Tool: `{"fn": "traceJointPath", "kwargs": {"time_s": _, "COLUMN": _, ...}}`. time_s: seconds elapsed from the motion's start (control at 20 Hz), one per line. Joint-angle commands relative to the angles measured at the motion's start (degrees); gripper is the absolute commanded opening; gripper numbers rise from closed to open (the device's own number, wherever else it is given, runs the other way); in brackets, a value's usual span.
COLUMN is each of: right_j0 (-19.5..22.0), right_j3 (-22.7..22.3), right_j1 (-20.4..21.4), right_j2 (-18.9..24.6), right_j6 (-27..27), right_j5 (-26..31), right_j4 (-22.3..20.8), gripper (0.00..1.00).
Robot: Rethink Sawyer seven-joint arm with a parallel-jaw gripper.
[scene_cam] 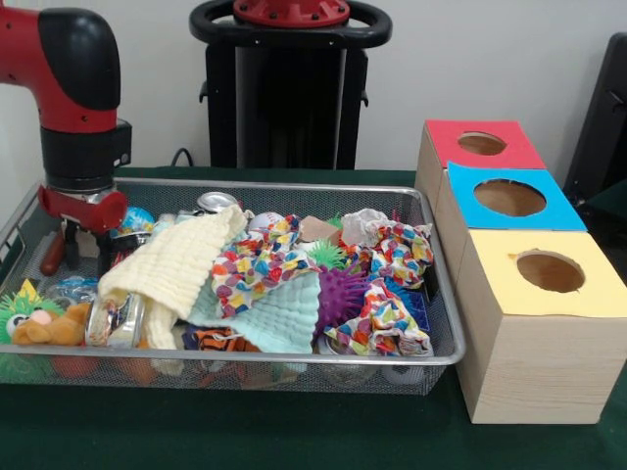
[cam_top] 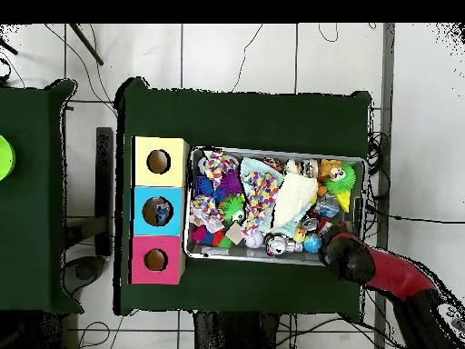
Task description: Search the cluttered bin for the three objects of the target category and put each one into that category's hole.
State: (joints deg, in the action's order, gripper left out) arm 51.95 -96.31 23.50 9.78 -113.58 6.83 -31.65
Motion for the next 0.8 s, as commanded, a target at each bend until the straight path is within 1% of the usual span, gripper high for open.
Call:
{"fn": "traceJointPath", "kwargs": {"time_s": 0.05, "right_j0": -0.69, "right_j3": 5.16, "right_j1": -6.17, "right_j2": 5.97, "right_j6": 1.23, "right_j5": -3.05, "right_j4": -4.23, "gripper": 1.0}}
{"fn": "traceJointPath", "kwargs": {"time_s": 0.3, "right_j0": -0.87, "right_j3": 5.71, "right_j1": -6.36, "right_j2": 6.14, "right_j6": 0.95, "right_j5": -2.98, "right_j4": -4.56, "gripper": 1.0}}
{"fn": "traceJointPath", "kwargs": {"time_s": 0.55, "right_j0": 0.23, "right_j3": 6.67, "right_j1": -6.29, "right_j2": 7.67, "right_j6": 2.45, "right_j5": -1.12, "right_j4": -4.94, "gripper": 1.0}}
{"fn": "traceJointPath", "kwargs": {"time_s": 0.65, "right_j0": 0.77, "right_j3": 6.75, "right_j1": -5.21, "right_j2": 8.45, "right_j6": 3.57, "right_j5": 0.61, "right_j4": -4.91, "gripper": 1.0}}
{"fn": "traceJointPath", "kwargs": {"time_s": 0.8, "right_j0": 1.03, "right_j3": 6.08, "right_j1": -1.91, "right_j2": 8.99, "right_j6": 5.05, "right_j5": 3.88, "right_j4": -4.2, "gripper": 1.0}}
